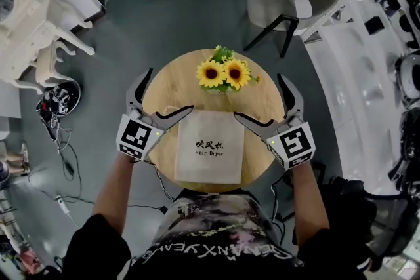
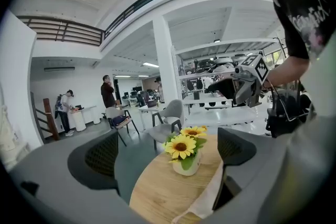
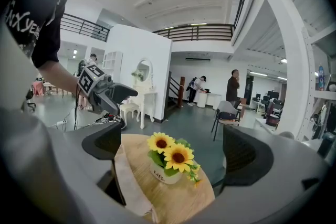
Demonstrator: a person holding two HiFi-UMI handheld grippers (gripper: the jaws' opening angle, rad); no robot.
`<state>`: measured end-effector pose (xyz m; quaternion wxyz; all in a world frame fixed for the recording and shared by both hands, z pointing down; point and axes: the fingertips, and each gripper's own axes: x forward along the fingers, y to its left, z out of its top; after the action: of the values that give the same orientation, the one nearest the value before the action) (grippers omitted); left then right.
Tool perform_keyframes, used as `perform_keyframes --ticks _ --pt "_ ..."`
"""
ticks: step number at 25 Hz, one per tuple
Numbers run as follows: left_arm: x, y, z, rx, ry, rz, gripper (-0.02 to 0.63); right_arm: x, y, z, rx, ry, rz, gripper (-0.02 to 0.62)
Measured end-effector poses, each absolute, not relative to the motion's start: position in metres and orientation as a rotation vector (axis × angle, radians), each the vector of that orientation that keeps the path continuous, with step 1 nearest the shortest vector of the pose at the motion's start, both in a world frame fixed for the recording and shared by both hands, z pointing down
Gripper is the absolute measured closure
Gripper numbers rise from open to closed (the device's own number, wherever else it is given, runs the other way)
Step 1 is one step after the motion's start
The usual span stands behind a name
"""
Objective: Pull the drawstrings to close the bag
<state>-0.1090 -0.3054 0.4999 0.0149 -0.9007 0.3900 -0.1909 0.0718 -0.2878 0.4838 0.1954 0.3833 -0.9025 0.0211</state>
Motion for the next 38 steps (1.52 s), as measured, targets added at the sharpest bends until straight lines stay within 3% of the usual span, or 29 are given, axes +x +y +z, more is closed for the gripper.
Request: perform_keyframes --ticks 38 --pt "-0.118 -0.292 0.617 -2.729 0.936 -1.105 0.021 0.080 -0.271 0.602 0.735 -2.280 0.088 0.011"
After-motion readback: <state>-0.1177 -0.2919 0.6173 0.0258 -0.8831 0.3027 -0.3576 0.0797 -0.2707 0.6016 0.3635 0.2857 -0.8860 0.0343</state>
